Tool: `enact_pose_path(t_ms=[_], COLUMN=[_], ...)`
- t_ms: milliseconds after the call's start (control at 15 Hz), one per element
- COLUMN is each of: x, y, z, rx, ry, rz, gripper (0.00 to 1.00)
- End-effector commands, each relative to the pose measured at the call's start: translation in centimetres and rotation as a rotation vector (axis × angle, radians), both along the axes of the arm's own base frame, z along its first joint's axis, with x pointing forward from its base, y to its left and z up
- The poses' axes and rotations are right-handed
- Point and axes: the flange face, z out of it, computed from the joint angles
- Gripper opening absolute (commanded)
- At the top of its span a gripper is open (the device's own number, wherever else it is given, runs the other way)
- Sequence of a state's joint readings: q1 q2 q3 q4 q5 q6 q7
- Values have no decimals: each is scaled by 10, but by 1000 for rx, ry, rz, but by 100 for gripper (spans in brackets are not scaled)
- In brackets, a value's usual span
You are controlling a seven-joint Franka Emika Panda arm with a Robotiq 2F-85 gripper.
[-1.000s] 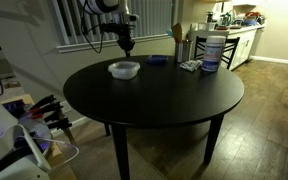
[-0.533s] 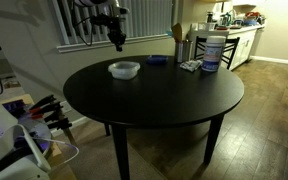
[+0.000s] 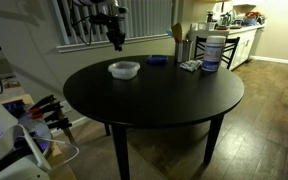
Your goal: Stack the clear bowls together.
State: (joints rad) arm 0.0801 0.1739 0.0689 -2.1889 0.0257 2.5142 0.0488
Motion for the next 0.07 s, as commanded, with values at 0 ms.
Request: enact_pose_path(t_ms=[0], x=[0], y=[0], z=[1], rx=[0], ry=[1], rz=[0], gripper=[33])
